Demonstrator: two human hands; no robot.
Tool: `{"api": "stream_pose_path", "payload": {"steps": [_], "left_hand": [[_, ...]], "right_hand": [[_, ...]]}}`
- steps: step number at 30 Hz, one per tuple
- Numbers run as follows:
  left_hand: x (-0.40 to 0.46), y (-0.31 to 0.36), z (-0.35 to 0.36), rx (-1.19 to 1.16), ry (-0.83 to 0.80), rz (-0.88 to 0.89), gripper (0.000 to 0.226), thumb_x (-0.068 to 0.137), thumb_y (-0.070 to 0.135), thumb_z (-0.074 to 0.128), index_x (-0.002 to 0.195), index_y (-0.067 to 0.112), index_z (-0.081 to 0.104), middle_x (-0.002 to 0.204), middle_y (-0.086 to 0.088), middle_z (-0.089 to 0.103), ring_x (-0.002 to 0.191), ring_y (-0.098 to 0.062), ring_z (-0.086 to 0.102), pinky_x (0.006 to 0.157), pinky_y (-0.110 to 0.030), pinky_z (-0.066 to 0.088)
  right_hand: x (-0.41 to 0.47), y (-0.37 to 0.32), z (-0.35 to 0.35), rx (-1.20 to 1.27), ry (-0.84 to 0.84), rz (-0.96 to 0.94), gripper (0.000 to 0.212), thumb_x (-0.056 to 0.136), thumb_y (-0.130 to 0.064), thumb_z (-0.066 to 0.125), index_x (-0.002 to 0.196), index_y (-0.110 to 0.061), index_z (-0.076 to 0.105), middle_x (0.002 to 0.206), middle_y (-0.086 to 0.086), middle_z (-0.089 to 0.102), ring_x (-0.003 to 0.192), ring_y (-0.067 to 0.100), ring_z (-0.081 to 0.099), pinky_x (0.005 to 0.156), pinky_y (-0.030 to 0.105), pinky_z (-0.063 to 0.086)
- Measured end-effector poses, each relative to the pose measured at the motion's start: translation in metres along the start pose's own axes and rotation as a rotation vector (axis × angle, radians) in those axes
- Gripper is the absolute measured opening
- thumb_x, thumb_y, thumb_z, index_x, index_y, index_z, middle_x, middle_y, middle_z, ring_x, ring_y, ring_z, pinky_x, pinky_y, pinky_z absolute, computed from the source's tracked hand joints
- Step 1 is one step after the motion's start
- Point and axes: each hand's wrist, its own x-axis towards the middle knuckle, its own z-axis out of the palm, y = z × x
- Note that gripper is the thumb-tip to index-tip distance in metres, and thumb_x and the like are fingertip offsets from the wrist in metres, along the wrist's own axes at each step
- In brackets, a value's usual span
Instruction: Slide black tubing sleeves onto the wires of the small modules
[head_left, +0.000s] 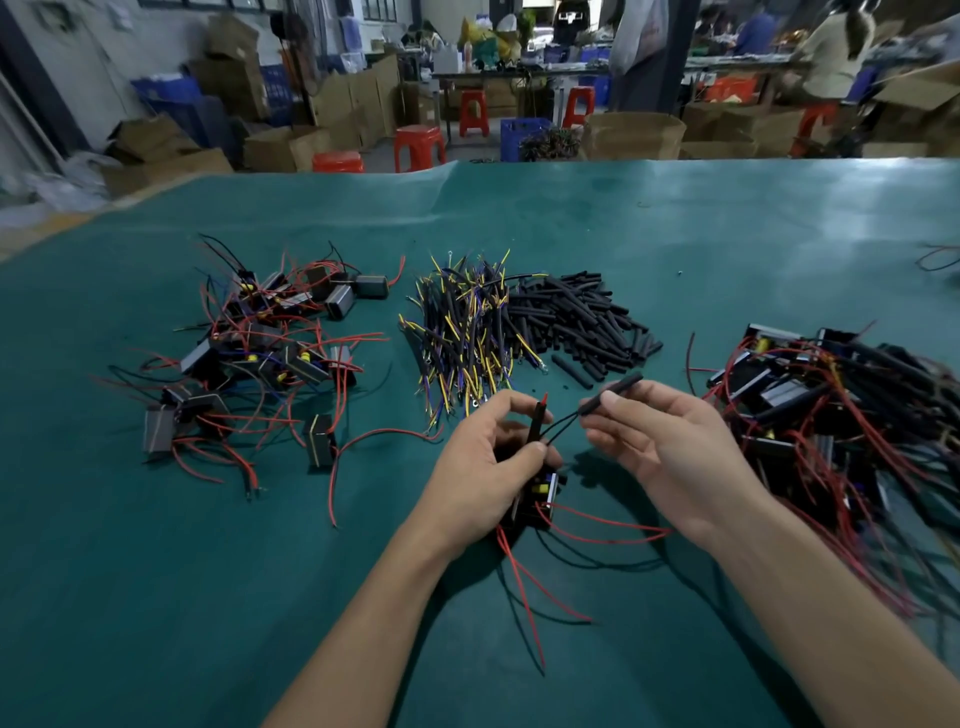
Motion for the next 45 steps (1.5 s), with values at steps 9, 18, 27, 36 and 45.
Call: {"api": "stream_pose_path", "payload": {"steps": [9, 18, 27, 36, 45], "left_hand": [[-0.001, 0.000, -0.001, 0.013, 0.002, 0.008, 0.022, 0.096, -0.004, 0.056, 0.106, 0.014, 0.061, 0.082, -0.007, 0.075, 0.075, -0.009, 0.067, 0.067, -0.021, 0.052], [-0.001, -0.003, -0.002, -0.022, 0.002, -0.010, 0.023, 0.097, -0.002, 0.056, 0.104, 0.019, 0.062, 0.082, -0.007, 0.075, 0.078, -0.016, 0.070, 0.063, -0.025, 0.055], [0.000, -0.002, -0.002, -0.018, 0.003, -0.009, 0.023, 0.097, -0.002, 0.056, 0.104, 0.019, 0.062, 0.082, -0.006, 0.075, 0.074, -0.013, 0.067, 0.062, -0.026, 0.055], [0.000, -0.002, -0.001, -0.021, 0.009, -0.005, 0.022, 0.095, -0.003, 0.060, 0.103, 0.017, 0.063, 0.082, -0.009, 0.075, 0.072, -0.012, 0.066, 0.063, -0.023, 0.053], [0.002, -0.002, 0.000, -0.018, 0.004, 0.001, 0.023, 0.095, -0.003, 0.059, 0.101, 0.018, 0.064, 0.083, -0.011, 0.075, 0.072, -0.012, 0.065, 0.064, -0.023, 0.054]], "right_hand": [[0.000, -0.001, 0.001, 0.041, 0.056, 0.029, 0.005, 0.092, 0.000, 0.066, 0.090, -0.004, 0.065, 0.076, 0.011, 0.071, 0.066, 0.018, 0.069, 0.060, 0.025, 0.059], [-0.003, 0.001, 0.005, 0.063, -0.005, 0.055, 0.005, 0.091, 0.001, 0.066, 0.089, -0.004, 0.066, 0.077, 0.012, 0.071, 0.066, 0.017, 0.069, 0.059, 0.024, 0.058], [-0.005, 0.000, 0.007, -0.004, 0.006, -0.001, 0.006, 0.094, 0.002, 0.063, 0.094, -0.003, 0.063, 0.078, 0.014, 0.072, 0.064, 0.017, 0.067, 0.058, 0.023, 0.057], [-0.009, -0.004, 0.009, -0.084, -0.013, -0.055, 0.014, 0.097, 0.004, 0.055, 0.089, -0.007, 0.059, 0.075, 0.014, 0.069, 0.062, 0.021, 0.063, 0.058, 0.027, 0.056], [-0.011, -0.005, 0.012, -0.052, 0.008, -0.113, 0.021, 0.098, 0.006, 0.047, 0.085, -0.010, 0.053, 0.087, 0.025, 0.074, 0.060, 0.023, 0.063, 0.056, 0.028, 0.056]]}}
